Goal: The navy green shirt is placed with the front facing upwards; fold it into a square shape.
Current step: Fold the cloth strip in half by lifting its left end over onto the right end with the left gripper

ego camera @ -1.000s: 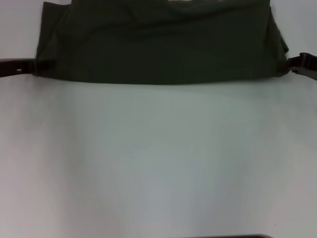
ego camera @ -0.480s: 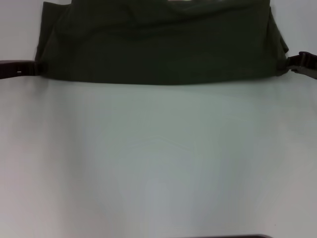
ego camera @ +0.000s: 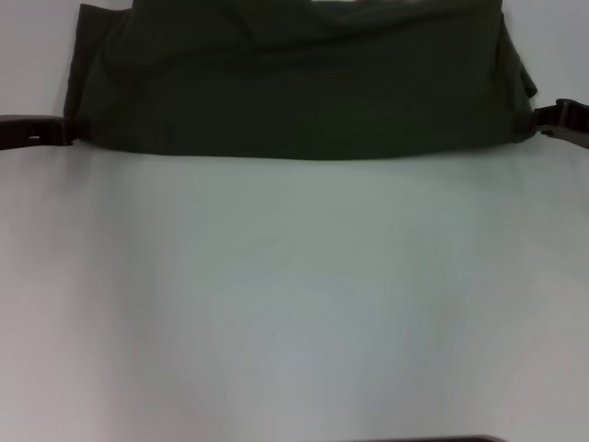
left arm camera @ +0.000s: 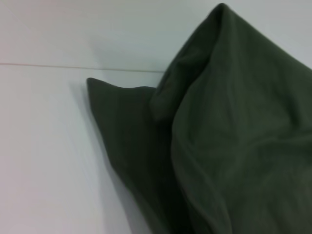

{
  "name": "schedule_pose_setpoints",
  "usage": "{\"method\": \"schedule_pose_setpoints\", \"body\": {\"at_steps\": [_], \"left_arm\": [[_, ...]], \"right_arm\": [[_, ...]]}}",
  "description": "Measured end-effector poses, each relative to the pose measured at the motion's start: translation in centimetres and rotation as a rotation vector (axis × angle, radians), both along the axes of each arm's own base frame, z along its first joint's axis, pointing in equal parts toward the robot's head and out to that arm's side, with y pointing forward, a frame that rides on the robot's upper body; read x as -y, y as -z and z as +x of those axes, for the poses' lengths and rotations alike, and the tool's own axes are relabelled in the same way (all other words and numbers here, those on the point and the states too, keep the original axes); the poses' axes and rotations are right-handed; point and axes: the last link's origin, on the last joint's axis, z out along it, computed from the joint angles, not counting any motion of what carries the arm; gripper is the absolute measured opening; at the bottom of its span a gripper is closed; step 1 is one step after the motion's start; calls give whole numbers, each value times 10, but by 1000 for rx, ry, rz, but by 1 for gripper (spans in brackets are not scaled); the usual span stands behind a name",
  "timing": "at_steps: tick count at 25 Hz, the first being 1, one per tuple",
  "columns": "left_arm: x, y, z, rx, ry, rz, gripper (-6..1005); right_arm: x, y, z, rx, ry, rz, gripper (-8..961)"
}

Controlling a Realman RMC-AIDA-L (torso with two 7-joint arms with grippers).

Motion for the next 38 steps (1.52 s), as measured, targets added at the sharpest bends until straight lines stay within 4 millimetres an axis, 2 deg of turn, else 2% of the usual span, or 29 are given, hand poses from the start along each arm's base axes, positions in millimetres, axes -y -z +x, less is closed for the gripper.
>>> {"method": "schedule_pose_setpoints", "body": {"at_steps": [6,18,29,38], "left_arm": [[10,-16,-2,32,10,5,20],[35,-35,-9,62,29,-36,20],[74,-48,-3,136,96,-160,21],[111,-55,-15,214,77,-195,21]], "right_arm": [[12,-1,0,-29,-60,-8,21],[48,-2,3,-115,-139,-71,22],[93,-3,10,-193,-188,-124,22],[124,-9,22,-210,-168,-129,21]]}}
